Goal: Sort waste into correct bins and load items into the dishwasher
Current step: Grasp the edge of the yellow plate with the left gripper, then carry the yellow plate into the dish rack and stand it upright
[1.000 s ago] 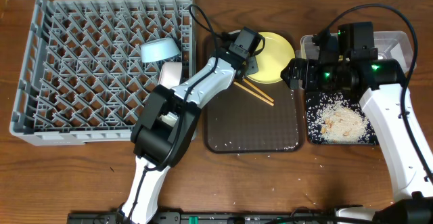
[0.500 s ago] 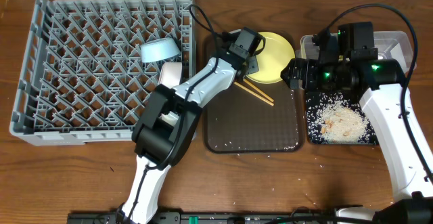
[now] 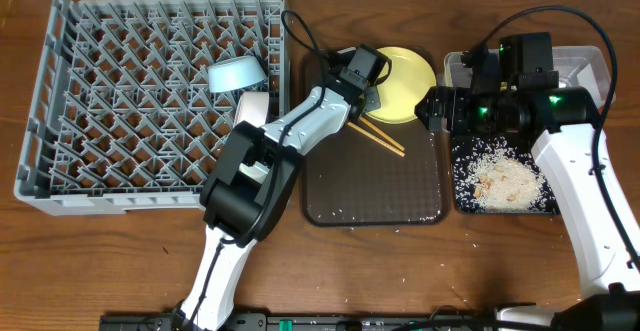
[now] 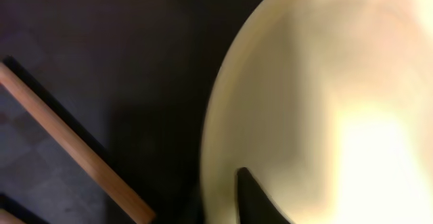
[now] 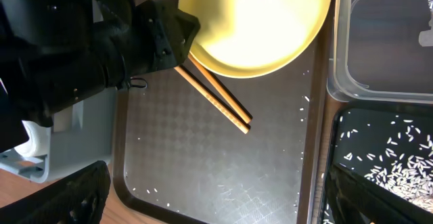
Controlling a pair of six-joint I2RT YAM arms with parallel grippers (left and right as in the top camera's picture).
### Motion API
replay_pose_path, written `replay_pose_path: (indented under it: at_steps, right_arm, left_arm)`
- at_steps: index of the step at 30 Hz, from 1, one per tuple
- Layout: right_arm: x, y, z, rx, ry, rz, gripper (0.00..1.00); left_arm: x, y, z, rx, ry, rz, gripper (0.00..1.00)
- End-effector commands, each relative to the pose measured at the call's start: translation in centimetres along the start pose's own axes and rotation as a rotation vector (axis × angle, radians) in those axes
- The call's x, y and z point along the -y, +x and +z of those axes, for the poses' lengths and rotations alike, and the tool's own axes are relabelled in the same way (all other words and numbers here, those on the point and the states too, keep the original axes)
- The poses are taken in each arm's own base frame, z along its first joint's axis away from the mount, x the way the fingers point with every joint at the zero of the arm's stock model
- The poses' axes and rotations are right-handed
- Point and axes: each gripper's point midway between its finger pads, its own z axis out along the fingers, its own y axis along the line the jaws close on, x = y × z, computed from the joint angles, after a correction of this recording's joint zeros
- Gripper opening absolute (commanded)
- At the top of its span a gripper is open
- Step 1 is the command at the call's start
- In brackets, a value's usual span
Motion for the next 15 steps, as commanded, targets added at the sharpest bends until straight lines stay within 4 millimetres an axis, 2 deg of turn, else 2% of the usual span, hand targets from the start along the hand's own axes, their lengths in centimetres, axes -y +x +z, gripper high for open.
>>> replay_pose_path:
  at_steps: [1,7,11,15]
  right_arm:
    - [-0.2,-0.2,-0.7,0.020,-0.001,-0.006,0.99]
    - [-0.2,-0.2,-0.7,0.020,-0.001,-0.006,0.99]
    - [-0.2,-0.2,-0.7,0.020,-0.001,-0.006,0.99]
    - [-0.2,-0.2,-0.7,0.020,-0.001,-0.006,0.99]
  left_arm:
    - [-1.1,1.2,1.5,-0.032,-0.035,0.002,0.08]
    - [-1.4,1.0,0.5,-0.042,-0.048,0.001,0.07]
    - [-0.8,-1.0,-2.5,-0.009,-0.024,0.049,0.08]
    - [-0.2,-3.6,-7.1,0.061,-0.008,0.118,0.08]
